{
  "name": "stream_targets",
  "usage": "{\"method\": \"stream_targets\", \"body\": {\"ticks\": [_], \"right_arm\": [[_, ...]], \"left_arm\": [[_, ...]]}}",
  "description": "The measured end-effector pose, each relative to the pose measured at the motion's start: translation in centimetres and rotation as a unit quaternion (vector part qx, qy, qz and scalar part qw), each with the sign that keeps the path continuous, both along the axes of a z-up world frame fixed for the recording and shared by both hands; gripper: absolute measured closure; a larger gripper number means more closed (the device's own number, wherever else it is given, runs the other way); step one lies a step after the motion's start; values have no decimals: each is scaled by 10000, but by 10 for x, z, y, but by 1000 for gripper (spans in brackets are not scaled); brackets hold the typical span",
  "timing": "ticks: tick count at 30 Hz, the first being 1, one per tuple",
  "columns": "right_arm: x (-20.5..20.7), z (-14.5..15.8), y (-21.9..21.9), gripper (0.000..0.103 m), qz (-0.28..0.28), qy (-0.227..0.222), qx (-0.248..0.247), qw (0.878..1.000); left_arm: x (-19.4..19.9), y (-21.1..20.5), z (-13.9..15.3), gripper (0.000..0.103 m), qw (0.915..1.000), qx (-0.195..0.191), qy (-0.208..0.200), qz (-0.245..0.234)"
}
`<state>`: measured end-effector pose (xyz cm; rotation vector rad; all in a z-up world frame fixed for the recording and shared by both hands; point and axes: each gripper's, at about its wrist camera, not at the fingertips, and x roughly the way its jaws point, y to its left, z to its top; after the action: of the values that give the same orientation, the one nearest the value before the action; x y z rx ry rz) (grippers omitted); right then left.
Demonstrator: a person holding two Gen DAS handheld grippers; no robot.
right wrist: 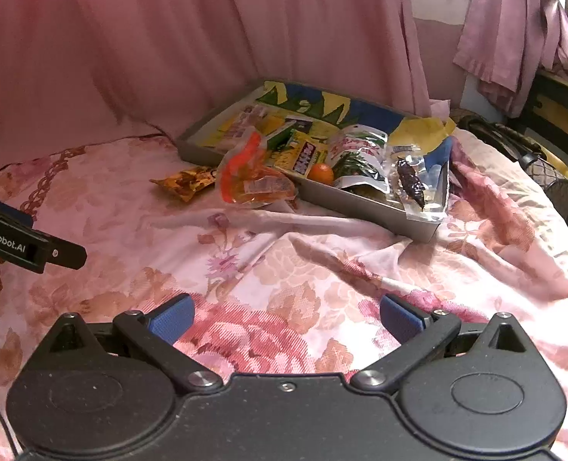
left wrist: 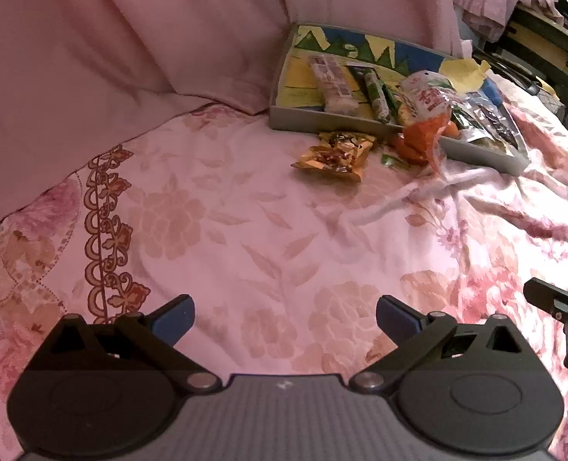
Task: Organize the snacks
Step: 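Withdraw both tools from the tray toward the two remaining snack bags, then grasp the yellow duck-snack bag with the left gripper while the right gripper grasps the orange-red bag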
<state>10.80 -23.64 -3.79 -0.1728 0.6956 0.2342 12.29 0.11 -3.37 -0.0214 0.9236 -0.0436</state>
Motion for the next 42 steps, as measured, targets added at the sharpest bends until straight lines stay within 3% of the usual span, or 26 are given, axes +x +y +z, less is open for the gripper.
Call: {"method": "stream_targets", "body": {"ticks": [22, 30, 35, 42], "right_arm": [[43, -10, -5, 1, -409, -232, 428, 9980], [59, -13, 3, 1, -224, -403, 632, 9969], [70, -19, 17, 1, 17, -474, 526, 9975], [96, -33, 36, 1, 96, -561, 80, 9983]], "left_arm": [[51, 9, -10, 0, 9991, -121, -318, 242], [84, 4, -12, 0, 9976, -21, -684, -56], [111, 4, -13, 0, 9966, -152, -787, -161], [137, -3, -21, 0, 9964, -401, -628, -408]]}}
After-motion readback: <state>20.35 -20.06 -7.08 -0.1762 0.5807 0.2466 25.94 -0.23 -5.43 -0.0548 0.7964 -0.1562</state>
